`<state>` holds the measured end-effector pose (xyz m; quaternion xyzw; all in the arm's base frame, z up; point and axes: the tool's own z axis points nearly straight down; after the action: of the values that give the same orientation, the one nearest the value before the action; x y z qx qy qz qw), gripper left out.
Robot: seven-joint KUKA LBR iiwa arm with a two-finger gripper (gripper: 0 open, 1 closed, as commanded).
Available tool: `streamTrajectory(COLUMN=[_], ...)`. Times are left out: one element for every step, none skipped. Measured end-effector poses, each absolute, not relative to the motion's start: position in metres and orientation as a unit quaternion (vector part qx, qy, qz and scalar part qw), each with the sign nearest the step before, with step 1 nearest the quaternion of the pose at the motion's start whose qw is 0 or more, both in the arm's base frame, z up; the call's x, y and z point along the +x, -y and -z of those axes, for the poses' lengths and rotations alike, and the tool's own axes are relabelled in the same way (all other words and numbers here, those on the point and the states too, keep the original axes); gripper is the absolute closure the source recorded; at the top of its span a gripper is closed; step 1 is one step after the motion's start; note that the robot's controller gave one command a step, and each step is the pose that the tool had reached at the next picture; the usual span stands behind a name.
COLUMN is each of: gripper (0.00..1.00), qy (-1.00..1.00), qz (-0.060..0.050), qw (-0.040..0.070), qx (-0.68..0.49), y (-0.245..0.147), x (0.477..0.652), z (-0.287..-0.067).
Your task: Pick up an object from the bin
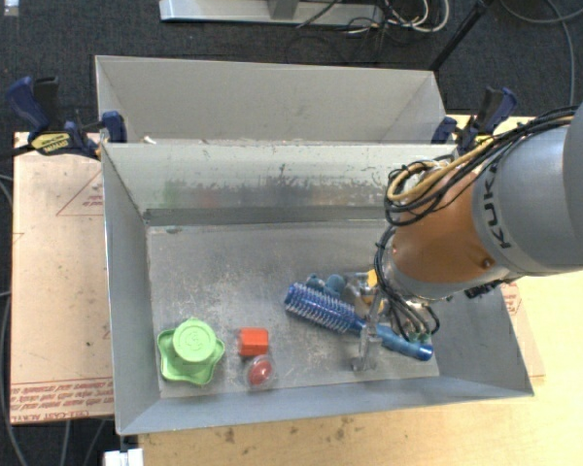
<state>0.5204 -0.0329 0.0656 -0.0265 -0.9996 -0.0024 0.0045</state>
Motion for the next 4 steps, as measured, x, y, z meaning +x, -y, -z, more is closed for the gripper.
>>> streamTrajectory(gripper=[0.00,0.00,0.00,0.00], qy=[0.999,0.989,0.978,0.978], qz=[0.001,0.001,0.001,0.001], qw=[-0.002,-0.002,-0.002,-0.004], qx=[-0.052,-0.147,-0.211,-0.210], y=[0.006,-0.003,-0.015,-0.016], x=[0.525,0.538,0.533,0.535], z=[-0.101,-0.117,-0.070,-0.071])
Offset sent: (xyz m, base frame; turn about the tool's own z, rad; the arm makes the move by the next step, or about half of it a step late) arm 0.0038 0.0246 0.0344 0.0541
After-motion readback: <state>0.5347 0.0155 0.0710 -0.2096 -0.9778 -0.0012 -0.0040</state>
